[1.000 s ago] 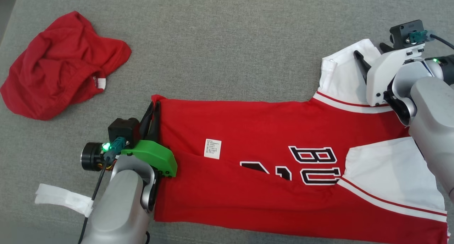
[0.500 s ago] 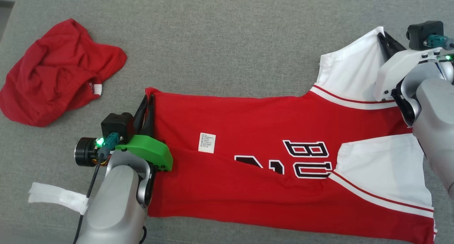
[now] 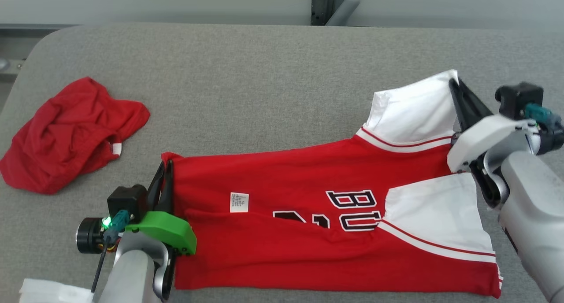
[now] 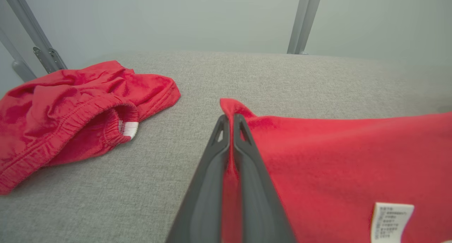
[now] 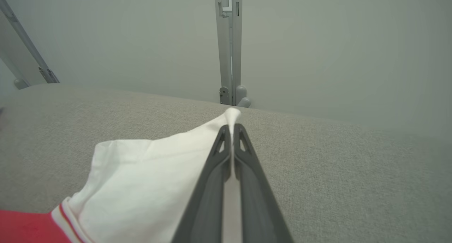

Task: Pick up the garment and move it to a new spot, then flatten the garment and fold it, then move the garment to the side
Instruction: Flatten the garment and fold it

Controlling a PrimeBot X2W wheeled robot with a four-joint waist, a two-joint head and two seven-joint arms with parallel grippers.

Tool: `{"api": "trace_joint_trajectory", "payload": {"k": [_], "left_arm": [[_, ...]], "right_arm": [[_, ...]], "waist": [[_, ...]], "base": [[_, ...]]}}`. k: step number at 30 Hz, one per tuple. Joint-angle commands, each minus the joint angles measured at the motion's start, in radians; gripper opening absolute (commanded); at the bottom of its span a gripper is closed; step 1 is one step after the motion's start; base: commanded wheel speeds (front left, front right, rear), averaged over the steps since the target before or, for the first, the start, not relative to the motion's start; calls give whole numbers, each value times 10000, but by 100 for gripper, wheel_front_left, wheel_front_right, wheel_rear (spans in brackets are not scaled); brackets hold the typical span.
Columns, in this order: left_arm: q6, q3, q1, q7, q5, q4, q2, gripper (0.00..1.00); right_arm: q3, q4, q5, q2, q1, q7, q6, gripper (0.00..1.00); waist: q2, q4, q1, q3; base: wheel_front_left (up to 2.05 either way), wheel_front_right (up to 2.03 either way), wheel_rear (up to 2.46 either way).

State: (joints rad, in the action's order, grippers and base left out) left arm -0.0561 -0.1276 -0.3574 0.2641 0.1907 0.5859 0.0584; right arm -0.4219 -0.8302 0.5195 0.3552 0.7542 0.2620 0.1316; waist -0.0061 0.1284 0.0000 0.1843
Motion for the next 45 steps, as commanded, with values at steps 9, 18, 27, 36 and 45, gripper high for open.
{"api": "trace_joint_trajectory", "payload": {"k": [9,18,27,36,45], "left_arm": [[-357,551,1614,1,-380,-646,111,0],[-519,1099,3547,1,-348,-1263,6,0],[-561,1175,4176,1,-435,-1229,-55,0],[165,1519,4378,1,-602,-1663,-57,100],[669,1412,4815,1,-720,-2259,-58,100]], "right_arm": [[1072,2573,-139,-74,-3794,34,-18,0],[1600,3060,-342,-734,-6298,35,-18,0],[2322,3121,-765,-1085,-6978,36,-18,0],[3557,3319,-1096,-1244,-7160,35,-17,100],[4003,3139,-1797,-1568,-6887,35,-17,100]], "waist": [[61,-1111,0,-1183],[61,-1339,0,-1620],[61,-1249,0,-1819],[61,-1153,0,-1750],[61,-691,0,-1798]], "base": [[0,0,0],[0,0,0],[0,0,0],[0,0,0],[0,0,0]]}}
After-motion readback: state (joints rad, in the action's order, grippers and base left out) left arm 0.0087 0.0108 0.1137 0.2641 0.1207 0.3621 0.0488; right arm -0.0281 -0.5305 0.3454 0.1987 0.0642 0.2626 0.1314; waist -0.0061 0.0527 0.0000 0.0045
